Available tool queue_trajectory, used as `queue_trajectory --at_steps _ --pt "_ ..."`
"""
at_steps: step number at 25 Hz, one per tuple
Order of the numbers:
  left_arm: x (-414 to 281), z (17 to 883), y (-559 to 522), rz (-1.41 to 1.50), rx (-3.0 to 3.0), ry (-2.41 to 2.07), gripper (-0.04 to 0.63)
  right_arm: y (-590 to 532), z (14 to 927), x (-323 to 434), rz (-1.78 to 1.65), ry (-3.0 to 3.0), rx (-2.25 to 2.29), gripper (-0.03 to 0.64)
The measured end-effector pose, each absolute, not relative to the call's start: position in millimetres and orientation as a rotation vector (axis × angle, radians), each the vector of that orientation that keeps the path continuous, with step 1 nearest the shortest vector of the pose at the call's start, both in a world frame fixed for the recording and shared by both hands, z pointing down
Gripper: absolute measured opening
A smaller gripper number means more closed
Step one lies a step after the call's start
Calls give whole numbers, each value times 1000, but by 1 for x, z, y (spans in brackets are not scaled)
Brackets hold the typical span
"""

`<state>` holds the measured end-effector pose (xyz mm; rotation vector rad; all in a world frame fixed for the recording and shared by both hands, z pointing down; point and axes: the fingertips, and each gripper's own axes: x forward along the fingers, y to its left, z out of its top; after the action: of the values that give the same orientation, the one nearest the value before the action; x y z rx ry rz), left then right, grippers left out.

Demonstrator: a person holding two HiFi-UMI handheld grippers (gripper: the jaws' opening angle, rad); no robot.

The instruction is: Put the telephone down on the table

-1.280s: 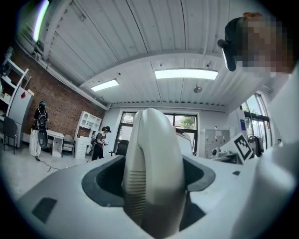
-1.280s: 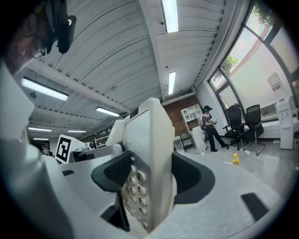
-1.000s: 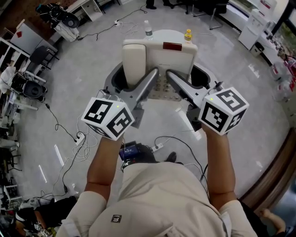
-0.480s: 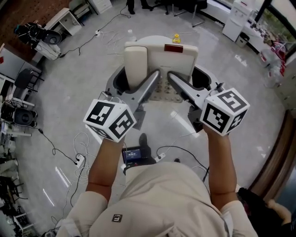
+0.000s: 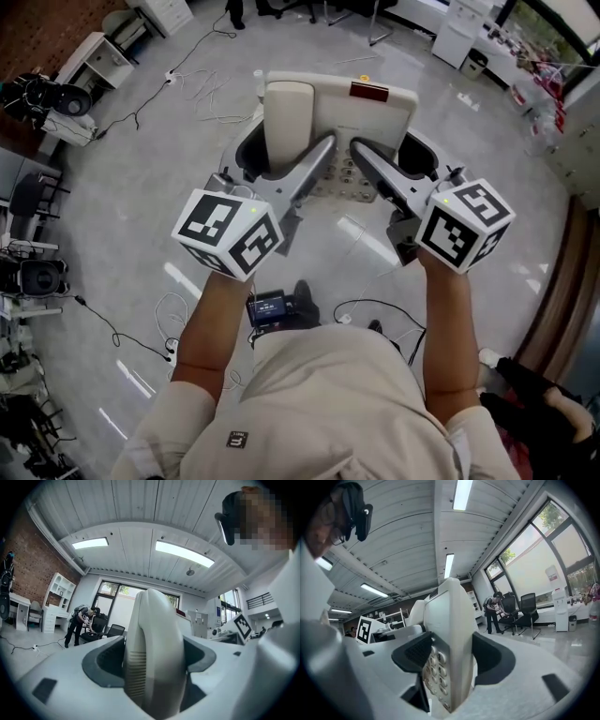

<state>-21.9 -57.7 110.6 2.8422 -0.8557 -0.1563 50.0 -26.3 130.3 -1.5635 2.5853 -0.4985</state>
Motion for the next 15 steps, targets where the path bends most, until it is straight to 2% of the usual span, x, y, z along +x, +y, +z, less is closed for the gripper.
queue_trajectory --at_steps 15 --pt "-49 119 -100 -209 2854 -756 351 -64 134 21 -453 2559 -1667 261"
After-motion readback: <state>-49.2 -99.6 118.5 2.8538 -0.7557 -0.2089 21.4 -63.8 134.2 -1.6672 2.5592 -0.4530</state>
